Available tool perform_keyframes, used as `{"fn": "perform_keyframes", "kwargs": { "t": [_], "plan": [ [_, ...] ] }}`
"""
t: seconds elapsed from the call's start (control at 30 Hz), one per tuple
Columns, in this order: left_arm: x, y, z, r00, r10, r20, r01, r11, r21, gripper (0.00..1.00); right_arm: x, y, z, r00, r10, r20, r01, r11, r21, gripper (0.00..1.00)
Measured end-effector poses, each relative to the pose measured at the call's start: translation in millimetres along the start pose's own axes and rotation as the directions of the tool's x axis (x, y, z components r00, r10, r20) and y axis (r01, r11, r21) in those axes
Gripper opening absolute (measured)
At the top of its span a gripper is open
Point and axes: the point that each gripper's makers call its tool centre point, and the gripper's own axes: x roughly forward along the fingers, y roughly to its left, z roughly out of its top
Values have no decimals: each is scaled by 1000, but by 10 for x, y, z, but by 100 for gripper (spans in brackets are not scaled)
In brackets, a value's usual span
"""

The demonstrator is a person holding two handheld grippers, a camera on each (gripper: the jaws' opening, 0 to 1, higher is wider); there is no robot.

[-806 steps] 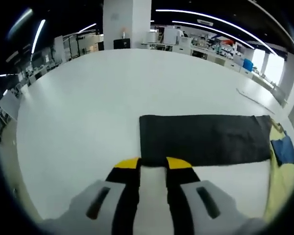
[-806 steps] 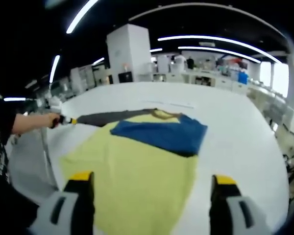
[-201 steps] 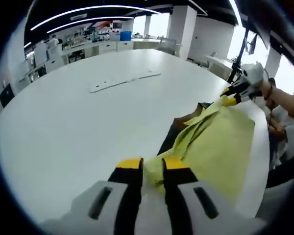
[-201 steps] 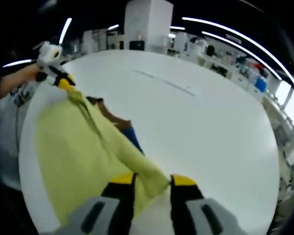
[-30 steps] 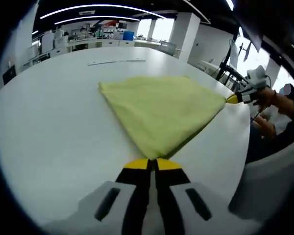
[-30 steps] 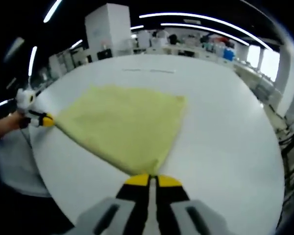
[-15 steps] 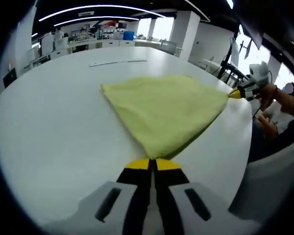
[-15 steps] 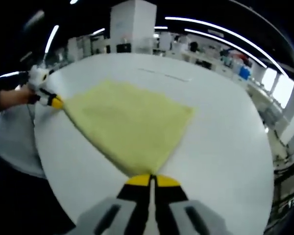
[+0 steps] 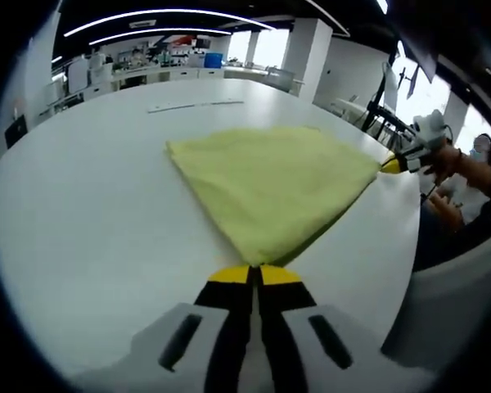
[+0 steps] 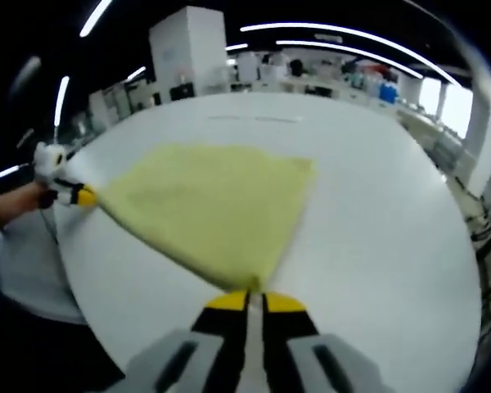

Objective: Fold the garment on the visible template until the final outline fits inside the template.

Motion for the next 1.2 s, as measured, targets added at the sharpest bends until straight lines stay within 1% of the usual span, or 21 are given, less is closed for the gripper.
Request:
{"fn": "perform_keyframes", "kwargs": {
  "t": [0.17, 0.3, 0.37, 0.47, 0.53, 0.63, 0.67, 0.7, 0.77, 0.8, 0.87, 0.9, 1.0, 1.1, 1.2],
  "plan": [
    [-3, -6, 4, 1000, 0, 0, 0, 1000, -4, 0, 70, 8, 17, 1000, 1, 24, -3, 997, 83, 1],
    [-3, -1, -3, 1000, -4, -4, 4, 1000, -1, 0, 65, -34, 33, 999, -13, 31, 10, 997, 79, 0],
    [-8, -4, 3, 1000, -4, -4, 4, 1000, 4, 0, 64, -44, 35, 1000, -5, 29, 3, 999, 43, 0],
    [-5, -11, 0, 1000, -4, -9, 4, 1000, 17, 0, 12, -83, 24, 1000, 2, 7, -2, 997, -83, 0],
    [-9, -7, -2, 1000, -5, -10, 6, 1000, 20, 0, -25, -92, 50, 1000, 6, 2, -6, 992, -124, 0],
    [-8, -5, -9, 1000, -7, -14, 7, 1000, 25, 0, -48, -80, 110, 1000, 27, 12, -25, 988, -151, 0],
    [-8, -6, -12, 1000, -7, -15, 7, 1000, 26, 0, -37, -88, 92, 1000, 28, 1, -27, 986, -163, 0],
    [-7, -3, -18, 1000, -6, -17, 6, 1000, 26, 0, -24, -107, 50, 999, 22, -28, -27, 980, -197, 0],
    [-5, 10, -30, 1000, -5, -18, 6, 1000, 26, 0, -24, -129, -32, 997, -14, -72, -4, 968, -250, 0],
    [-2, 29, -43, 1000, -4, -18, 4, 1000, 28, 0, -12, -135, -73, 996, -18, -83, -4, 966, -259, 0],
    [-2, 15, -41, 1000, -4, -18, 4, 1000, 30, 0, -5, -66, -43, 999, 27, -47, -36, 979, -200, 0],
    [-3, 10, -40, 1000, -4, -18, 5, 999, 33, 0, 4, -41, -27, 998, 47, -31, -52, 982, -180, 0],
    [-9, 16, -41, 1000, 0, -21, 1, 999, 41, 0, -7, -56, -61, 998, 30, -47, -39, 981, -190, 0],
    [-11, 3, -25, 1000, 5, -17, -4, 999, 44, 0, -29, -59, -63, 998, 31, -53, -40, 982, -183, 0],
    [-10, 19, -19, 1000, 10, -11, -9, 999, 48, 0, -53, -43, -17, 998, 45, -33, -49, 990, -132, 0]
  ]
}}
